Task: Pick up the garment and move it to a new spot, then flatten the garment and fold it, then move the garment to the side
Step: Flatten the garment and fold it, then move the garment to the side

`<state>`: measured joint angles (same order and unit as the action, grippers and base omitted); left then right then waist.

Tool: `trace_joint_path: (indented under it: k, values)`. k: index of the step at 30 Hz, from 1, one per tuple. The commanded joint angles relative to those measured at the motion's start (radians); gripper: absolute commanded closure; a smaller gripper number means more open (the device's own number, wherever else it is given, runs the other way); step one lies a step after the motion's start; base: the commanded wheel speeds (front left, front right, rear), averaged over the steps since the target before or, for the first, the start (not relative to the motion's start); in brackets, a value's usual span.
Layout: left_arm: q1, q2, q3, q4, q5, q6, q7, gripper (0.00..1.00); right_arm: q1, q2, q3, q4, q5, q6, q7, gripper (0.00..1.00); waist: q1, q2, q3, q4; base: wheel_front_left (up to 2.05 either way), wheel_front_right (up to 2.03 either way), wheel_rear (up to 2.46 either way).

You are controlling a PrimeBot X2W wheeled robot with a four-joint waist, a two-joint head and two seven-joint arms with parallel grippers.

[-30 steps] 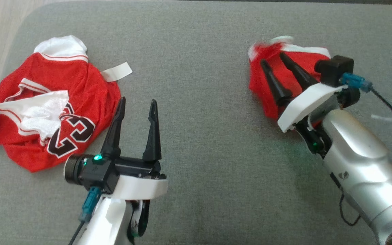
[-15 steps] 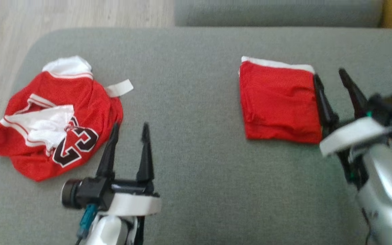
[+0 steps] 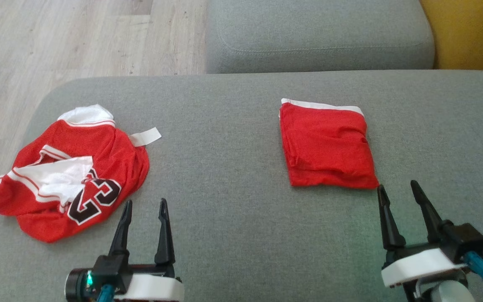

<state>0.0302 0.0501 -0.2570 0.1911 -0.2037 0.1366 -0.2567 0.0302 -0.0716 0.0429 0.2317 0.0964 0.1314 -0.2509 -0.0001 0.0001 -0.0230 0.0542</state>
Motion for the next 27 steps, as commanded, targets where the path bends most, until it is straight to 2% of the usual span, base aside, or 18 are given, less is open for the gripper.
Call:
trace_joint_path:
  k: [1, 27]
  values:
    - [-0.024, 0.000, 0.037, -0.019, 0.002, -0.001, -0.005, 0.00, -0.015, 0.004, 0.017, -0.036, -0.009, -0.001, -0.011, 0.00, 0.0001, -0.0001, -0.002, 0.000, 0.00, 0.00, 0.00]
    - [-0.023, 0.000, 0.050, 0.016, 0.021, -0.013, -0.005, 0.00, -0.001, 0.021, 0.008, 0.001, -0.030, -0.001, -0.011, 0.00, 0.0001, -0.0001, -0.001, -0.019, 0.00, 0.00, 0.00]
